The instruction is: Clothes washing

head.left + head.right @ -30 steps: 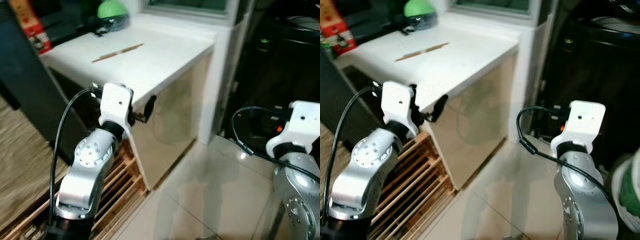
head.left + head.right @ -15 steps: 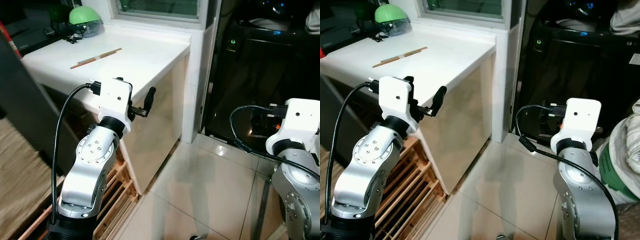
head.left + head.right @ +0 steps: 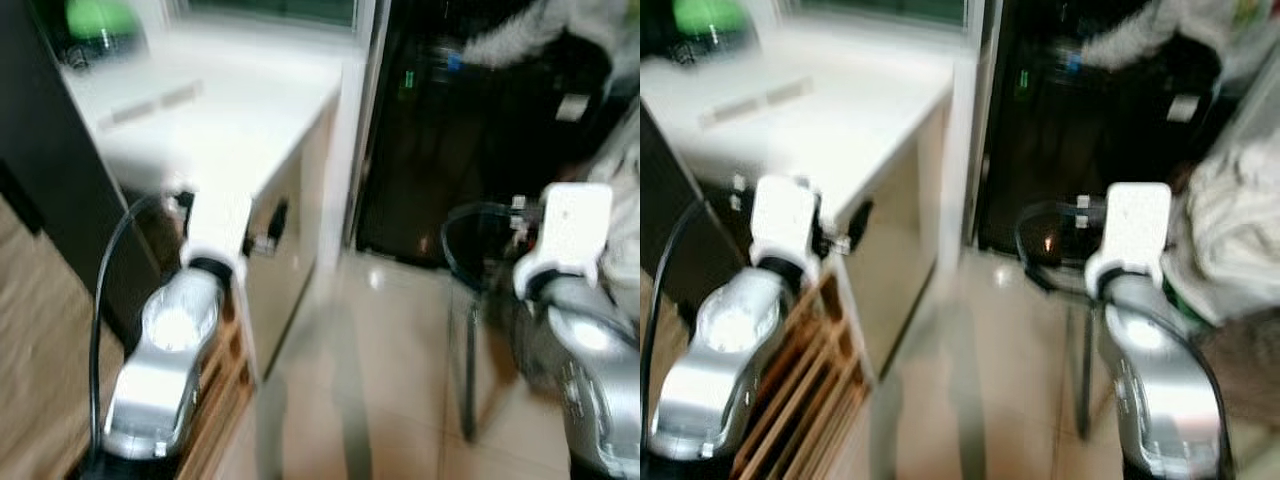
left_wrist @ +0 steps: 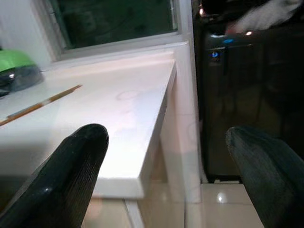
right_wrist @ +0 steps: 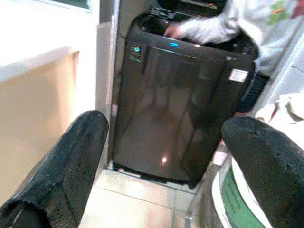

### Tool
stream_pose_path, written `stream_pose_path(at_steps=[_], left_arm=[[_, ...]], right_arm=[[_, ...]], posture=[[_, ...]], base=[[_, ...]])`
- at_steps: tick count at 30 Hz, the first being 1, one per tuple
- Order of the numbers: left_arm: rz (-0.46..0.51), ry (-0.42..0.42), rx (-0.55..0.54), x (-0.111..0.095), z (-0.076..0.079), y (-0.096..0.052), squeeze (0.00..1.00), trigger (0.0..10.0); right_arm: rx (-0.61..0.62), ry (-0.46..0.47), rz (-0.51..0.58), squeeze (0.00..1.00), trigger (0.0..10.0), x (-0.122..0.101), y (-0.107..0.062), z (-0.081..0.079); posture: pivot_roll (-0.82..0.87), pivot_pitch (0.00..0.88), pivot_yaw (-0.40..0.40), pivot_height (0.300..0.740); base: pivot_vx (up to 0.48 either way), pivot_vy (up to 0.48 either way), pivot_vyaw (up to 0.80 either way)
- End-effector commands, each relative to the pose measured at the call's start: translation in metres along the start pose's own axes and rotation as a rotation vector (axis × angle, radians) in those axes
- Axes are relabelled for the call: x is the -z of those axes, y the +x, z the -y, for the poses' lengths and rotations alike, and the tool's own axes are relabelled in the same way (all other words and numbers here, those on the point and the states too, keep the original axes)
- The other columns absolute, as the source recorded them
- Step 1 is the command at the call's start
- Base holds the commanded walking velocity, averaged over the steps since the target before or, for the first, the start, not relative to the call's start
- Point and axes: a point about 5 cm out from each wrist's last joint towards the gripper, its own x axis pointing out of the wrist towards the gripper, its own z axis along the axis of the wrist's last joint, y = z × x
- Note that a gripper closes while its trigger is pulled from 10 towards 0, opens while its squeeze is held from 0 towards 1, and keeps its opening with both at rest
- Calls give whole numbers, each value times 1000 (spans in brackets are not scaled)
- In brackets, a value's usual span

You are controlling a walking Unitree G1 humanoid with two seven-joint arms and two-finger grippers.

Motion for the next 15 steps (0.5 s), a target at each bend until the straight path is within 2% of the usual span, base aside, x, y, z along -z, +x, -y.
stream_pose_path(at_steps=[1, 4, 6, 10, 15], left_arm=[[28, 6, 19, -9, 5, 0, 0, 10000], [60, -24, 27, -17, 4, 4, 0, 10000], [72, -45, 25, -19, 3, 4, 0, 10000], [74, -62, 10, -22, -1, 6, 0, 10000], [69, -58, 34, -22, -2, 5, 0, 10000]], right_arm=[[15, -11, -28, 0, 10000, 6, 1, 4], [28, 55, -26, 0, 10000, 7, 3, 0], [16, 64, -14, 0, 10000, 4, 4, -2], [-16, 76, 8, 0, 10000, -1, 7, -9], [-4, 112, -8, 0, 10000, 5, 10, -13]], posture=[[-81, 12, -11, 740], [-74, 4, 4, 740], [-74, 0, 8, 740], [-59, 0, 23, 740], [-42, 0, 36, 740]], base=[[0, 0, 0], [0, 0, 0], [0, 0, 0], [346, 0, 0], [349, 0, 0]])
